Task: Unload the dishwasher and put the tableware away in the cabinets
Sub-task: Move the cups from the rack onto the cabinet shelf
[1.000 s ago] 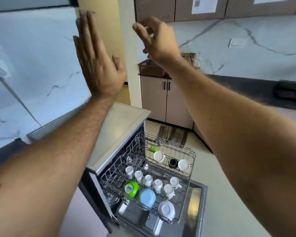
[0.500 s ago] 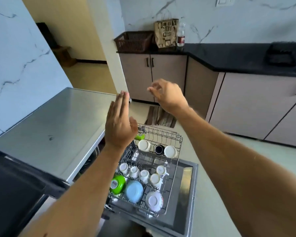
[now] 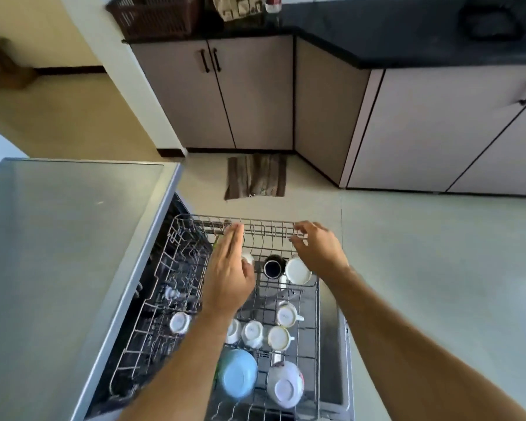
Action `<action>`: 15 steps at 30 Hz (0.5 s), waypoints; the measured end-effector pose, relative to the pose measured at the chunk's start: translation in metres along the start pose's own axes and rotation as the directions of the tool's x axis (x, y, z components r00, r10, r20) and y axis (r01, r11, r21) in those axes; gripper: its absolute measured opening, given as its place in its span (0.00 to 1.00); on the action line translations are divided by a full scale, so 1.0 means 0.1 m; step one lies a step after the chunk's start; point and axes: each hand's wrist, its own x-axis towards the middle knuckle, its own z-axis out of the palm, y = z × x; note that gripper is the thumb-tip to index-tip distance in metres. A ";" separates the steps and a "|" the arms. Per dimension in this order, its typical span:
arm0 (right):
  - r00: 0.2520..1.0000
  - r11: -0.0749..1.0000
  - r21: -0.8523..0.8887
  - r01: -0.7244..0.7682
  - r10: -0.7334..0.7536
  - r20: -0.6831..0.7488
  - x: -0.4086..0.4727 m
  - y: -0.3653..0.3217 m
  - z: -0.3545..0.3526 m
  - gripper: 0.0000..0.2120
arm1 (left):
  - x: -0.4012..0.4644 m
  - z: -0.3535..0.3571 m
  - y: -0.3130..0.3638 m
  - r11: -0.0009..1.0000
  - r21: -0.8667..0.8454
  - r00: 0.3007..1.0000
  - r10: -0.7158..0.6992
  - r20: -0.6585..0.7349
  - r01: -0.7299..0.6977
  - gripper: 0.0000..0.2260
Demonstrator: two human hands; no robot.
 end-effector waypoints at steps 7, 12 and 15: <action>0.965 0.973 -0.060 -0.223 0.229 0.124 0.09 0.52 0.66 0.32 | -0.01 0.62 -0.47 0.998 -0.004 0.989 -0.066 0.133 0.067 0.32; 0.951 0.971 -0.203 -0.129 0.179 0.252 0.16 0.78 1.12 0.42 | -0.05 1.04 -0.81 0.985 0.069 0.961 -0.172 0.216 0.161 0.35; 0.963 0.937 -0.337 -0.089 0.167 0.211 0.22 0.94 1.40 0.43 | -0.05 1.29 -1.02 0.954 0.104 0.911 -0.300 0.281 0.282 0.40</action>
